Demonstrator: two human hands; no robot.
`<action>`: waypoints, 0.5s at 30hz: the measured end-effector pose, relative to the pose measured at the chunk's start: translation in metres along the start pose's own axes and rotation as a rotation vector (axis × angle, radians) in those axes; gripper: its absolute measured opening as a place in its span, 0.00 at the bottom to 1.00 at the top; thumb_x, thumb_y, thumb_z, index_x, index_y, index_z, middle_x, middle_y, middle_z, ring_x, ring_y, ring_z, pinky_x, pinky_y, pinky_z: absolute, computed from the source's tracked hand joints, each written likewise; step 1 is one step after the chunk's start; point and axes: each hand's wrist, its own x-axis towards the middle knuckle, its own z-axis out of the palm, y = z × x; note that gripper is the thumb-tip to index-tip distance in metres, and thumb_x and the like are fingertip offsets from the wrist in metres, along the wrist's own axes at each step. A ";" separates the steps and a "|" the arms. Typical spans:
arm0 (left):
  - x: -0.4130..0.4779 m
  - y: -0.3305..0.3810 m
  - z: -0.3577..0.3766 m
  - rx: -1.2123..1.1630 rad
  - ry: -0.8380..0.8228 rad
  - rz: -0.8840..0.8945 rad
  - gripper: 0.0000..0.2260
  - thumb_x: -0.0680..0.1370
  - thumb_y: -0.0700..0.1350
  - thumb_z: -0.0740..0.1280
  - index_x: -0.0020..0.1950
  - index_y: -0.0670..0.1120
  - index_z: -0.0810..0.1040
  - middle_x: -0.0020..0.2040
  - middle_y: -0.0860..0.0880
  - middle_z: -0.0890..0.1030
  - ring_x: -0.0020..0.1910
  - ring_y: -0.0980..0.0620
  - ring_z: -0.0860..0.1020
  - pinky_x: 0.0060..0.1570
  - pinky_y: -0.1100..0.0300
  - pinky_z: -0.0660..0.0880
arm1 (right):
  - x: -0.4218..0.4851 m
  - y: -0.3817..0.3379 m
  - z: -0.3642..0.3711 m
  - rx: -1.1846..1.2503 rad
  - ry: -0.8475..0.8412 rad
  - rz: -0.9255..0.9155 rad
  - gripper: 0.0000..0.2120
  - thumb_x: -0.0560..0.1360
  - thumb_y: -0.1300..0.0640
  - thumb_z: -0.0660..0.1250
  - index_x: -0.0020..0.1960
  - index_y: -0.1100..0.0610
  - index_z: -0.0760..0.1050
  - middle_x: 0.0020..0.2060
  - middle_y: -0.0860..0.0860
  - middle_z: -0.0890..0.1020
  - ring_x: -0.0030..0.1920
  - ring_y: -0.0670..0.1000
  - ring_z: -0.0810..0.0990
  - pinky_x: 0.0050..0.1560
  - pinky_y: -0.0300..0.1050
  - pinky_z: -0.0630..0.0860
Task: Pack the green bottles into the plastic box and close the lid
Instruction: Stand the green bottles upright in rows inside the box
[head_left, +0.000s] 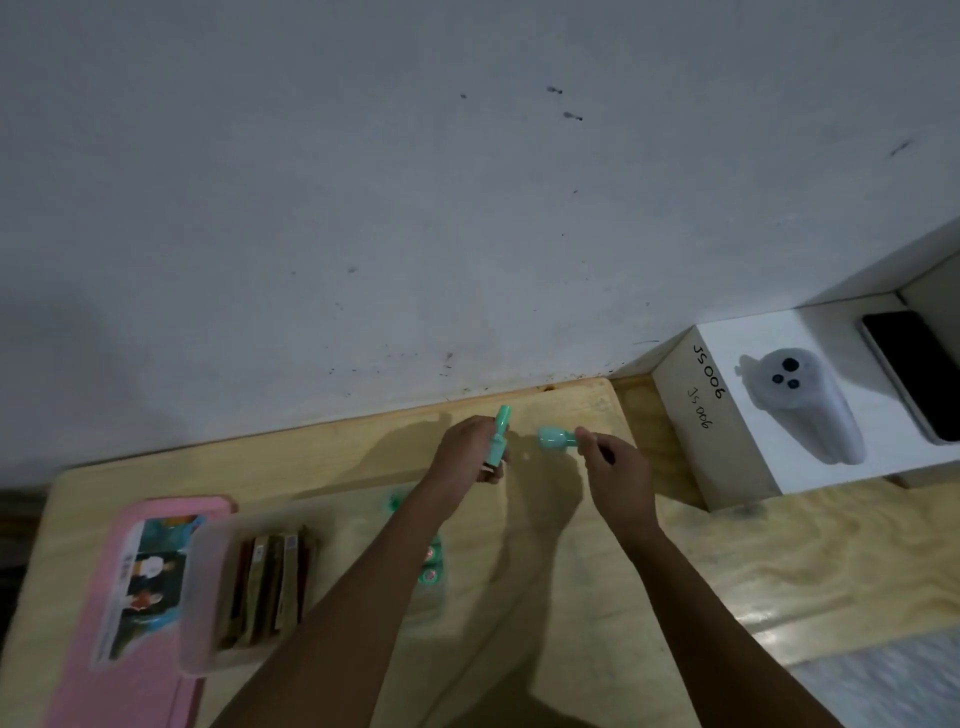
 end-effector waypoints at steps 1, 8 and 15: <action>-0.006 0.002 -0.001 -0.078 -0.019 -0.023 0.12 0.78 0.42 0.58 0.52 0.39 0.77 0.33 0.41 0.77 0.25 0.47 0.72 0.29 0.60 0.70 | -0.004 -0.005 -0.002 0.034 0.016 0.011 0.17 0.78 0.44 0.63 0.49 0.56 0.82 0.35 0.55 0.82 0.38 0.55 0.79 0.38 0.47 0.75; -0.062 -0.014 -0.037 -0.227 -0.098 0.111 0.11 0.77 0.52 0.66 0.46 0.44 0.79 0.33 0.44 0.79 0.31 0.48 0.74 0.32 0.58 0.72 | -0.053 -0.044 -0.004 0.176 0.002 0.015 0.19 0.76 0.41 0.64 0.38 0.55 0.81 0.33 0.58 0.81 0.33 0.49 0.74 0.37 0.46 0.72; -0.110 -0.028 -0.078 -0.172 -0.025 0.218 0.12 0.77 0.48 0.68 0.54 0.41 0.78 0.40 0.44 0.83 0.37 0.47 0.79 0.40 0.53 0.77 | -0.093 -0.063 0.002 0.225 -0.121 -0.086 0.09 0.77 0.48 0.65 0.48 0.50 0.82 0.39 0.56 0.83 0.36 0.47 0.75 0.40 0.47 0.77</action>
